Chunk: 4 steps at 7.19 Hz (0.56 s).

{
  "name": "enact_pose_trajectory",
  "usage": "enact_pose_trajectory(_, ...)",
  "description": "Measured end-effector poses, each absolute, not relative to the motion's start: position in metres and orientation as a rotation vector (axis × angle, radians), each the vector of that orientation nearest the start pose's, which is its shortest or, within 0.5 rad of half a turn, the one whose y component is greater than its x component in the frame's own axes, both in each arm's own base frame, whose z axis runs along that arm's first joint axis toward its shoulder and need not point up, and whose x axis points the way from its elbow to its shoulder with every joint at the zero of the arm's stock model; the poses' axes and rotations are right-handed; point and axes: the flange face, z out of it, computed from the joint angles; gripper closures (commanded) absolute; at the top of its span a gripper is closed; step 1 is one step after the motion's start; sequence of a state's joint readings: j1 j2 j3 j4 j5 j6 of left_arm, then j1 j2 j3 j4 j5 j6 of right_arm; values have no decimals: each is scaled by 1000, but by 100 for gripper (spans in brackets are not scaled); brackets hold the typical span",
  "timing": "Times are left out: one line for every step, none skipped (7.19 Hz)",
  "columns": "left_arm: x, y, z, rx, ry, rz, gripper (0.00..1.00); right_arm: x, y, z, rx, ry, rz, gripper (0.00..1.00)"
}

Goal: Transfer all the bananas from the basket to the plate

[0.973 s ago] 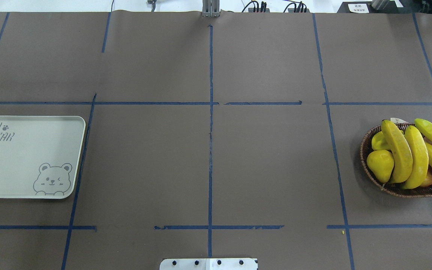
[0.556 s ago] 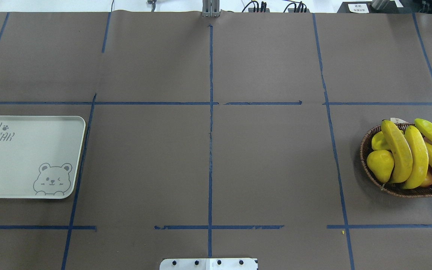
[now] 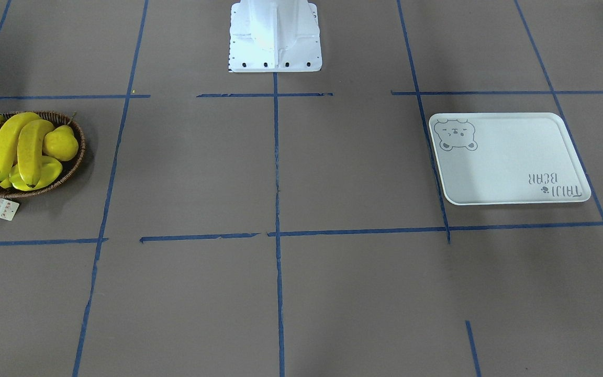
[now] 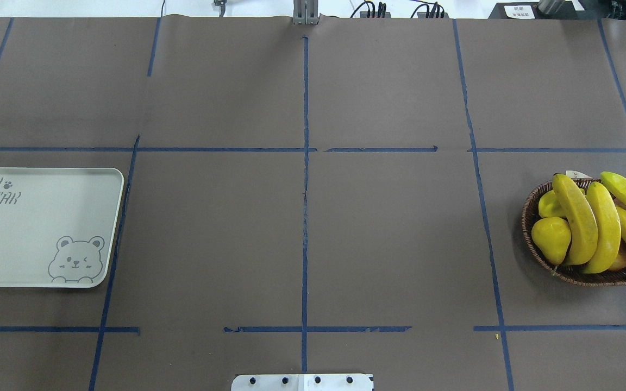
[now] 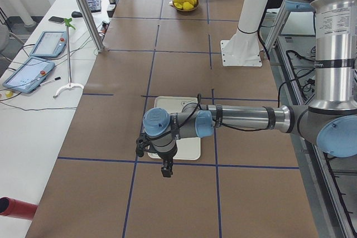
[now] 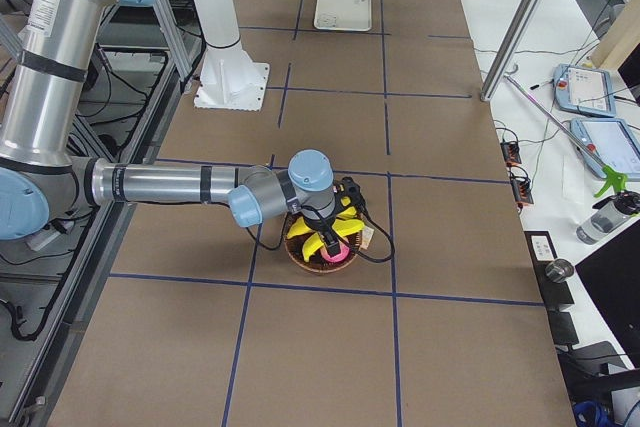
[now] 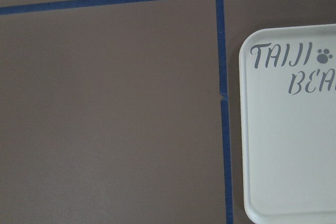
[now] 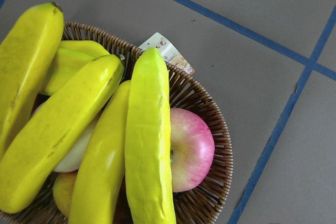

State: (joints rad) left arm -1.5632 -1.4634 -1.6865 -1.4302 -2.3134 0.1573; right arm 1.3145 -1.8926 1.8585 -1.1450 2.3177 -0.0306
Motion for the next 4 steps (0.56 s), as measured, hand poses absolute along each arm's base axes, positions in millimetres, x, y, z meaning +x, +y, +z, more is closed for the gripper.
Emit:
enact_pose_trajectory(-63, -436, 668, -72, 749, 106, 0, -41, -380, 610, 291, -770, -409, 5)
enact_pose_trajectory(-63, -436, 668, -73, 749, 106, 0, -52, -379, 611, 290, -757, -405, 7)
enact_pose_trajectory(-63, -436, 668, -72, 749, 106, 0, -62, -378, 612, 290, -734, -412, 10)
enact_pose_trajectory(-63, -436, 668, -72, 749, 107, 0, -70, -378, 615, 289, -708, -426, 10)
